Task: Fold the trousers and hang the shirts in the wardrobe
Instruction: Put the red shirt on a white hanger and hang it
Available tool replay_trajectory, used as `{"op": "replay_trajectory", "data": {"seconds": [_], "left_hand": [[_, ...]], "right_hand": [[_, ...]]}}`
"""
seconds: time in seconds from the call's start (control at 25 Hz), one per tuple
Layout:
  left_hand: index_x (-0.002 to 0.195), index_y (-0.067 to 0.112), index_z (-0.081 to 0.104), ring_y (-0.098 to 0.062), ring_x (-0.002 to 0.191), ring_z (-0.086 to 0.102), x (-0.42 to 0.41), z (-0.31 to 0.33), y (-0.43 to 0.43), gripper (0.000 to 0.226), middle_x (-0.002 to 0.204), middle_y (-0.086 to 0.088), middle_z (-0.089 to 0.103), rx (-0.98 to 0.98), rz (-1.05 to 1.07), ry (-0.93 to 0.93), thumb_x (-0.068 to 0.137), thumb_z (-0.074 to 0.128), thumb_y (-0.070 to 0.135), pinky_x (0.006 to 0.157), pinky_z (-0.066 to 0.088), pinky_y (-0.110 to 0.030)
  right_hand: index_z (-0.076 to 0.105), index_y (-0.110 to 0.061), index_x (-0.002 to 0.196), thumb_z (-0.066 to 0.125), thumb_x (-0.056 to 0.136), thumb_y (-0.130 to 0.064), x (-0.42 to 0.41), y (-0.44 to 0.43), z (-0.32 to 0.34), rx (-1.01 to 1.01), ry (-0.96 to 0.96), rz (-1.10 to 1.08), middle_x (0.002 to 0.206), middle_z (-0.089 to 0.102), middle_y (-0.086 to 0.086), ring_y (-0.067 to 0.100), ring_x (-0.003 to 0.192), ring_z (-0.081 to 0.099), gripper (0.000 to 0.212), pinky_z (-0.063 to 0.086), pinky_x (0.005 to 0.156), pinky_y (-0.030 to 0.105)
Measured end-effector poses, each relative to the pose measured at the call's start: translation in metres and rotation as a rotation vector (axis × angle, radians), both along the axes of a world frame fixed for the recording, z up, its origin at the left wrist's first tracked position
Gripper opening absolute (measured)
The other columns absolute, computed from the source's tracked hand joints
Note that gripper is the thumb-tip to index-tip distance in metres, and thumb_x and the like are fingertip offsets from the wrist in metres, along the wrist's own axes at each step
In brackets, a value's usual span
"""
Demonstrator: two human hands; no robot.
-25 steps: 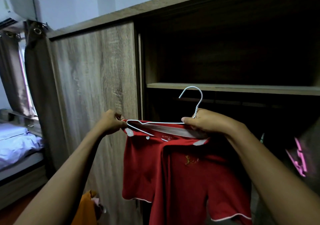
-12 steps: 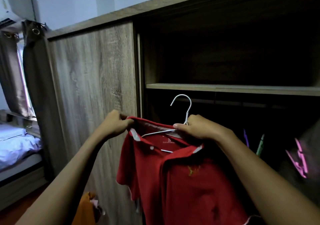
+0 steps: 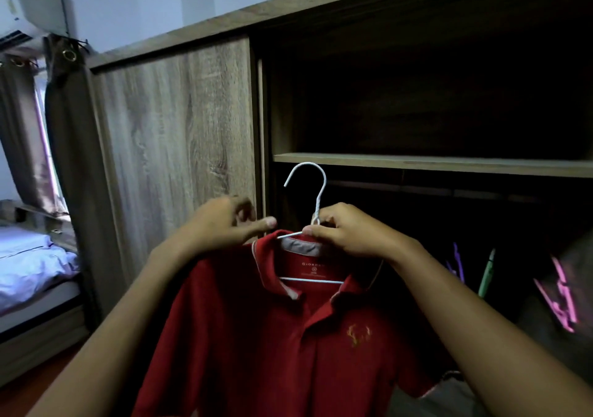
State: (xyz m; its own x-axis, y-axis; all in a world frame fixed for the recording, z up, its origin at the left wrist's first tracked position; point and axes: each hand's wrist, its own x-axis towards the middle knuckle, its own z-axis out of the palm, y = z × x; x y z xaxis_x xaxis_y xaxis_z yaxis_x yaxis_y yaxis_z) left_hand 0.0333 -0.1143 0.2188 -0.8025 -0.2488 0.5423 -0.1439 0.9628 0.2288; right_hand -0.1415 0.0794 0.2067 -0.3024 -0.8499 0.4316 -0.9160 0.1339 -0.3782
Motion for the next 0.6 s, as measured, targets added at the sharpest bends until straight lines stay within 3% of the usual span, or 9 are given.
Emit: {"op": "replay_trajectory", "data": {"seconds": [0.04, 0.16, 0.24, 0.32, 0.4, 0.48, 0.6], "left_hand": [[0.079, 0.02, 0.065, -0.011, 0.064, 0.057, -0.007, -0.005, -0.005, 0.07, 0.071, 0.004, 0.06, -0.059, -0.046, -0.034, 0.068, 0.042, 0.085, 0.061, 0.046, -0.029], [0.066, 0.02, 0.056, -0.004, 0.052, 0.04, -0.026, -0.03, -0.013, 0.059, 0.059, 0.006, 0.044, 0.026, -0.195, -0.133, 0.078, 0.039, 0.075, 0.054, 0.034, -0.028], [0.063, 0.022, 0.052, -0.002, 0.049, 0.04, -0.031, -0.039, -0.018, 0.054, 0.056, 0.006, 0.042, 0.027, -0.189, -0.023, 0.084, 0.037, 0.069, 0.054, 0.031, -0.028], [0.066, 0.019, 0.056, 0.001, 0.053, 0.046, -0.033, -0.043, -0.027, 0.058, 0.059, 0.002, 0.052, 0.03, -0.129, 0.117, 0.083, 0.033, 0.069, 0.056, 0.034, -0.031], [0.076, 0.01, 0.062, -0.015, 0.064, 0.062, -0.036, -0.042, -0.037, 0.069, 0.066, -0.007, 0.063, 0.01, -0.075, 0.176, 0.084, 0.031, 0.07, 0.061, 0.04, -0.038], [0.075, 0.01, 0.059, -0.031, 0.073, 0.066, -0.039, -0.042, -0.042, 0.069, 0.07, -0.013, 0.065, -0.041, -0.049, 0.193, 0.083, 0.028, 0.071, 0.062, 0.042, -0.041], [0.065, 0.022, 0.043, -0.039, 0.078, 0.064, -0.045, -0.044, -0.038, 0.053, 0.077, -0.017, 0.067, -0.094, 0.004, 0.237, 0.084, 0.026, 0.069, 0.061, 0.04, -0.04]], "right_hand": [[0.07, -0.019, 0.08, 0.062, 0.092, -0.041, 0.003, -0.001, 0.001, -0.023, -0.001, 0.013, 0.075, 0.07, 0.001, 0.011, 0.069, 0.064, 0.027, 0.049, 0.065, 0.033], [0.065, -0.026, 0.079, 0.07, 0.087, -0.033, 0.004, 0.002, 0.004, -0.049, 0.016, 0.007, 0.074, 0.065, -0.006, 0.002, 0.069, 0.059, 0.012, 0.046, 0.065, 0.025], [0.058, -0.03, 0.092, 0.076, 0.077, -0.03, -0.005, 0.008, 0.001, -0.001, 0.087, -0.112, 0.089, 0.061, -0.009, 0.006, 0.083, 0.056, 0.024, 0.046, 0.074, 0.028], [0.05, -0.031, 0.101, 0.072, 0.071, -0.021, -0.016, 0.016, -0.004, 0.053, 0.149, -0.314, 0.101, 0.053, -0.005, 0.013, 0.096, 0.051, 0.038, 0.044, 0.08, 0.032], [0.052, -0.024, 0.094, 0.067, 0.071, -0.011, -0.02, 0.023, -0.006, -0.047, 0.043, -0.425, 0.096, 0.057, -0.001, 0.017, 0.087, 0.057, 0.031, 0.047, 0.072, 0.029], [0.059, -0.021, 0.082, 0.066, 0.072, -0.01, -0.018, 0.025, -0.005, -0.184, -0.051, -0.45, 0.077, 0.064, -0.002, 0.013, 0.07, 0.061, 0.017, 0.045, 0.059, 0.024], [0.066, -0.021, 0.072, 0.069, 0.071, -0.01, -0.009, 0.022, -0.006, -0.327, -0.126, -0.267, 0.064, 0.065, -0.004, 0.006, 0.057, 0.057, 0.011, 0.047, 0.058, 0.021]]}}
